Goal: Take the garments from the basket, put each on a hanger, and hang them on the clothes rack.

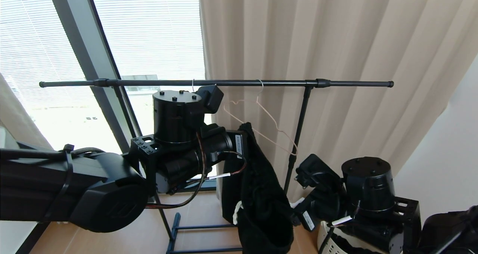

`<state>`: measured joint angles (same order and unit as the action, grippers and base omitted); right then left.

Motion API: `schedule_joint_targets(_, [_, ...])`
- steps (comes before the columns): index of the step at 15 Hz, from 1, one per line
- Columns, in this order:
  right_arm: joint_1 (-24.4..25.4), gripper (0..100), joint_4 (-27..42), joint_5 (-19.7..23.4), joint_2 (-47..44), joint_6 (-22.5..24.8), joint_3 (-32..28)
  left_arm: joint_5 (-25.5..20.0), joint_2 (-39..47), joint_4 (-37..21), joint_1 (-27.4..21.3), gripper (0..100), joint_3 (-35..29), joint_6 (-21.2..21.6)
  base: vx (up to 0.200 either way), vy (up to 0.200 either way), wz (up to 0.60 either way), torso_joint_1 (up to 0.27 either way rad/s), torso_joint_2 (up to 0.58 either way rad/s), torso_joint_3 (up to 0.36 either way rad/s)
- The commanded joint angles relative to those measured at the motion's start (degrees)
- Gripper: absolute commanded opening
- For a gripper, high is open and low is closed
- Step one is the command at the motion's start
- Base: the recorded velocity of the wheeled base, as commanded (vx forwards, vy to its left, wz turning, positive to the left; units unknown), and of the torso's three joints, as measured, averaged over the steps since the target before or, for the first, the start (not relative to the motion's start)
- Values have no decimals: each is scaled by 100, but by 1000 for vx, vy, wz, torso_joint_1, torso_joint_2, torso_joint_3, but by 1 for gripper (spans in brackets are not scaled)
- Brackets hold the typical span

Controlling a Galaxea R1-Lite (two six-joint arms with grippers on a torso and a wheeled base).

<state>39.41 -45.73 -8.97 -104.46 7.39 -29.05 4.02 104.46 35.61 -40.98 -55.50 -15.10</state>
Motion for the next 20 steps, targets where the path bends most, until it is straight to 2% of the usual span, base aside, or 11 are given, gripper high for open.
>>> schedule_joint_targets(1, [-39,100,-15,1,-382,0,-4,2,-14,25,-50,0,31,-1,0,0,0,0,0,0])
schedule_joint_targets(10, [-144,100,-59,-8,-567,8,5,-7,-14,25,-32,0,57,-1,0,0,0,0,0,0])
schedule_joint_targets(11, [-197,0,-50,-8,-558,26,22,-7,-14,25,-15,0,66,-1,0,0,0,0,0,0])
schedule_joint_targets(17, [-461,0,-59,-8,-338,26,-31,-42,-40,25,91,0,57,-19,0,0,0,0,0,0])
schedule_joint_targets(20, [-654,0,-50,1,-92,35,-83,-235,-31,25,249,0,57,-28,0,0,0,0,0,0])
